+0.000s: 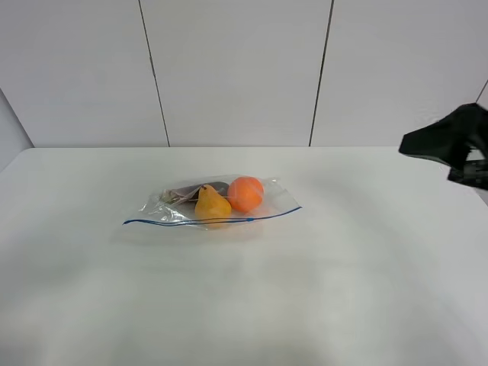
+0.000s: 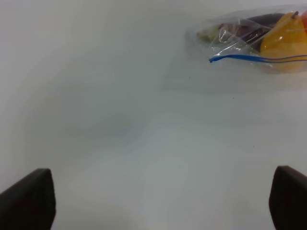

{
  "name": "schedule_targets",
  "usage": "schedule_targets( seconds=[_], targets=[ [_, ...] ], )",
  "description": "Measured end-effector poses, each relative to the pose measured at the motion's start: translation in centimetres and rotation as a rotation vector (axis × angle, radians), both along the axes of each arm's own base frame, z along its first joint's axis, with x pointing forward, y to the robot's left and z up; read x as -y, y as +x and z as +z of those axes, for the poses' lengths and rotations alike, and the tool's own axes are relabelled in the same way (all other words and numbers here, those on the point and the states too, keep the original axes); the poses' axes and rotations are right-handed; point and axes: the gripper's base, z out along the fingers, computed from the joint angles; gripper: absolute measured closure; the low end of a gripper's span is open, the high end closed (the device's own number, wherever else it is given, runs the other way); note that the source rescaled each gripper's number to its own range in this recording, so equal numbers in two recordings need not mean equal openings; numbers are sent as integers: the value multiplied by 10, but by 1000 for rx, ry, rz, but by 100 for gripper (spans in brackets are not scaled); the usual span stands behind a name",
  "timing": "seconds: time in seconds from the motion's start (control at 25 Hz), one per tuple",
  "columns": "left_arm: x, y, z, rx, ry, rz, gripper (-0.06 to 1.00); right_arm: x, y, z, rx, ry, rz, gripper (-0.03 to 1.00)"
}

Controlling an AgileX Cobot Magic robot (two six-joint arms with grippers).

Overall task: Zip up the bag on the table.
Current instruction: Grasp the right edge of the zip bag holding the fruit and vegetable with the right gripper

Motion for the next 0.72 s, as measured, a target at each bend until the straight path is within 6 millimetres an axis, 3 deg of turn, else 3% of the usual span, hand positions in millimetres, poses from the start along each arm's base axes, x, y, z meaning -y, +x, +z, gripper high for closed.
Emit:
schedule_targets(
  seconds=[0.32, 0.72],
  targets=[
    [0, 0, 0, 0, 0, 0, -6, -15, 58, -56, -245, 147, 72, -2],
    [0, 0, 0, 0, 0, 0, -6, -27, 94, -118, -427, 271, 138, -1]
  ],
)
